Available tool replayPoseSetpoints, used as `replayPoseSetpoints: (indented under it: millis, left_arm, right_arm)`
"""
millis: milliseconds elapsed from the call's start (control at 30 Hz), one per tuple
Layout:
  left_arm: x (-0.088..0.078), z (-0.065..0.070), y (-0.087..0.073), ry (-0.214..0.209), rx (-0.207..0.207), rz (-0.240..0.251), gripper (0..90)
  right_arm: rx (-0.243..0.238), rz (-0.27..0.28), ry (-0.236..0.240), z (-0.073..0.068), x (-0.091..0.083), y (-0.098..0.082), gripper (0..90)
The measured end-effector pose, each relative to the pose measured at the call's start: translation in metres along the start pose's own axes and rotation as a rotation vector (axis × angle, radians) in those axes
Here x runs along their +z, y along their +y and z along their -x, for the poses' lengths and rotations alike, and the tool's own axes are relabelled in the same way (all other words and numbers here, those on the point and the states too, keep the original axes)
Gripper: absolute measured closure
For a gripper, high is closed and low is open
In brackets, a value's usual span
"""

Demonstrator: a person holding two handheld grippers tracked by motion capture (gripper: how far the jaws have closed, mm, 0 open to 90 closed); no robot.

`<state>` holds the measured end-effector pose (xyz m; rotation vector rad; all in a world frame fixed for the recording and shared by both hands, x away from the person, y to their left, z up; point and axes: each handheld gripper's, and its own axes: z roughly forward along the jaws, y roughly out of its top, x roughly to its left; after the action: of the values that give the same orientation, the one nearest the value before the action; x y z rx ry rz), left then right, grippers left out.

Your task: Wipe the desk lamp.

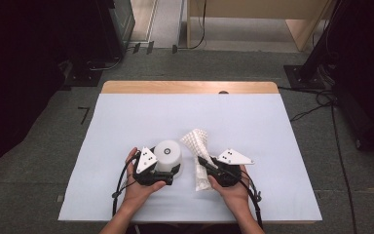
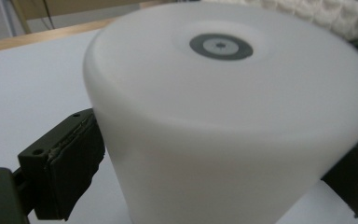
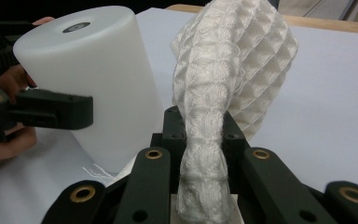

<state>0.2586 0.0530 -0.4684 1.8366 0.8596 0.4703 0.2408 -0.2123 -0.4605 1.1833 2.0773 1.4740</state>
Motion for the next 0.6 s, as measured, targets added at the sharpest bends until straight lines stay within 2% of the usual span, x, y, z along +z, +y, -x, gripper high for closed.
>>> replayPoseSetpoints:
  millis: [33,100,167,233,333,400,433,500,533,600]
  left_arm:
    - [-0.001,0.002,0.000,0.017,-0.012,0.006,1.9]
    - [-0.001,0.012,-0.001,0.078,-0.037,0.016,1.8]
    - [0.003,0.019,-0.001,0.125,-0.039,0.007,1.8]
    - [0.005,0.021,0.000,0.134,-0.049,0.007,4.6]
    - [0.004,0.021,0.000,0.131,-0.011,0.011,7.6]
    - [0.002,0.016,0.001,0.103,-0.014,0.012,8.1]
    - [0.001,0.011,0.002,0.070,-0.034,0.018,8.2]
    - [-0.003,0.002,0.003,-0.031,-0.086,0.050,8.4]
    - [-0.005,-0.001,0.004,-0.060,-0.100,0.063,8.4]
    - [-0.007,-0.002,0.007,-0.079,-0.078,0.067,8.5]
  right_arm:
    - [0.000,0.001,0.002,-0.001,0.000,0.000,78.2]
    - [0.001,0.002,0.002,-0.001,0.000,0.000,78.1]
    - [0.003,0.003,0.000,-0.001,0.000,0.000,78.1]
    - [0.001,-0.003,0.002,-0.003,0.000,-0.001,78.0]
    - [-0.003,-0.011,0.011,-0.006,0.002,-0.002,77.9]
    - [-0.005,-0.022,0.021,-0.008,0.005,-0.003,77.8]
    - [-0.005,-0.030,0.027,-0.009,0.007,-0.004,77.8]
    - [-0.017,-0.046,0.037,-0.013,0.012,-0.007,77.7]
    - [-0.022,-0.055,0.038,-0.016,0.013,-0.008,77.7]
    - [-0.032,-0.058,0.046,-0.021,0.016,-0.009,77.8]
